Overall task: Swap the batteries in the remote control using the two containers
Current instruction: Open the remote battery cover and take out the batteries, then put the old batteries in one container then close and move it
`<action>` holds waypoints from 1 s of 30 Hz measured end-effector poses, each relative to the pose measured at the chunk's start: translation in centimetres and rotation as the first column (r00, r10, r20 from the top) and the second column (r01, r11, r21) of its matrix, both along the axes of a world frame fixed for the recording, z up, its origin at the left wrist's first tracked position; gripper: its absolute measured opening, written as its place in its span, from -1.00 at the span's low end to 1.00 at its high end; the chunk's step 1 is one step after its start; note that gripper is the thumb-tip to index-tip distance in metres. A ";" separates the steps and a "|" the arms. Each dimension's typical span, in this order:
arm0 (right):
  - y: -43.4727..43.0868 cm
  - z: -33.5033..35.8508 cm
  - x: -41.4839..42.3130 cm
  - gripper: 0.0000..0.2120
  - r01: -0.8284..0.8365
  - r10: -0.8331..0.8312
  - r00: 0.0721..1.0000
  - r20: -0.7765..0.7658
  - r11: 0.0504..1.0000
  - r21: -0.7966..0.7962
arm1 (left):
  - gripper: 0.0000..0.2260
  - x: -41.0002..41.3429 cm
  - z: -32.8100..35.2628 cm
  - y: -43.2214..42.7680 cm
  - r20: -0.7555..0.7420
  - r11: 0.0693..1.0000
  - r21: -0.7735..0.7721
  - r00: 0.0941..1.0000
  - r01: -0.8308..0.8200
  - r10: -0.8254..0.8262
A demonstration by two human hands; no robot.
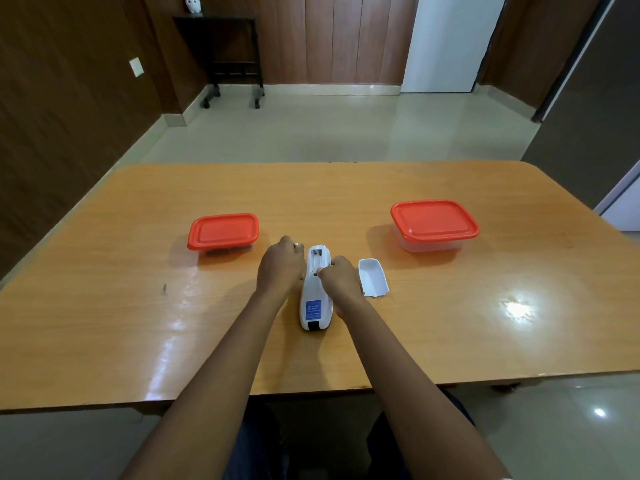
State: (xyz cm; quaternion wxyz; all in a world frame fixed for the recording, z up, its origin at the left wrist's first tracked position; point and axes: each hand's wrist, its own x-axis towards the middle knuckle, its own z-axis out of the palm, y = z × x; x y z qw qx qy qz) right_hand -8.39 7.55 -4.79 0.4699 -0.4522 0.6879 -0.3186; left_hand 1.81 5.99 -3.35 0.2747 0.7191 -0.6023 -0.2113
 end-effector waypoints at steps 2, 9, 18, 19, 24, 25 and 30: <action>0.0 0.2 0.1 -0.74 -0.027 0.028 0.993 -0.117 1.000 0.011 | -0.78 0.2 -0.3 -0.1 -0.062 0.999 0.052 0.998 0.017 -0.014; 0.9 0.7 -0.4 -0.68 -0.101 0.058 0.958 -0.282 0.985 -0.138 | -0.77 0.2 0.8 0.8 -0.190 0.997 0.064 0.981 0.043 -0.030; 3.5 2.8 -5.4 -0.71 -0.105 0.094 0.994 -0.049 0.932 -0.347 | -0.72 -4.8 3.0 2.9 -0.454 0.920 0.203 0.865 0.335 -0.215; 3.6 2.8 -6.5 -0.73 -0.083 0.070 0.996 -0.050 0.939 -0.335 | -0.72 -5.6 3.1 3.1 -0.474 0.907 0.220 0.852 0.359 -0.222; 3.7 1.4 -12.7 -0.74 0.120 -0.190 0.950 -0.248 0.955 -0.272 | -0.86 -11.1 2.3 4.3 -0.518 0.902 0.246 0.835 0.355 -0.187; 4.0 1.2 -13.9 -0.75 0.121 -0.199 0.923 -0.330 0.963 -0.242 | -0.88 -12.4 1.9 4.8 -0.500 0.899 0.250 0.843 0.361 -0.199; 6.1 -0.3 -16.5 -0.79 0.007 -0.060 0.840 -0.539 0.995 -0.101 | -0.78 -16.4 -0.6 8.0 -0.082 0.925 0.212 0.949 0.316 -0.305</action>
